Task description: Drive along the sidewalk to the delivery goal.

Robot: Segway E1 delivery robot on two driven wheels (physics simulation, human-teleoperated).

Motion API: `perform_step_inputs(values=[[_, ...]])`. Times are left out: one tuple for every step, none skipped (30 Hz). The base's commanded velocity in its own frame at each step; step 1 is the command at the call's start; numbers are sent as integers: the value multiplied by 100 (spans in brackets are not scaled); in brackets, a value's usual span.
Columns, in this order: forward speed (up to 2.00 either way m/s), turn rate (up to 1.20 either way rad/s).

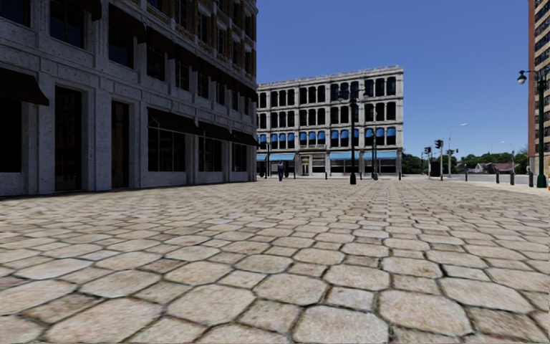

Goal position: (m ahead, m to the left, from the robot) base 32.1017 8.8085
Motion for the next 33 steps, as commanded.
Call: perform_step_inputs(values=[[200, 0], [200, 0], [200, 0], [200, 0], [200, 0], [200, 0], [200, 0], [200, 0], [200, 0], [200, 0], [200, 0], [200, 0], [200, 0], [200, 0], [200, 0], [200, 0], [200, 0], [200, 0], [200, 0], [200, 0], [200, 0], [200, 0], [200, 0], [200, 0], [200, 0], [200, 0], [200, 0], [200, 0], [200, 0], [200, 0], [200, 0], [200, 0], [200, 0]])
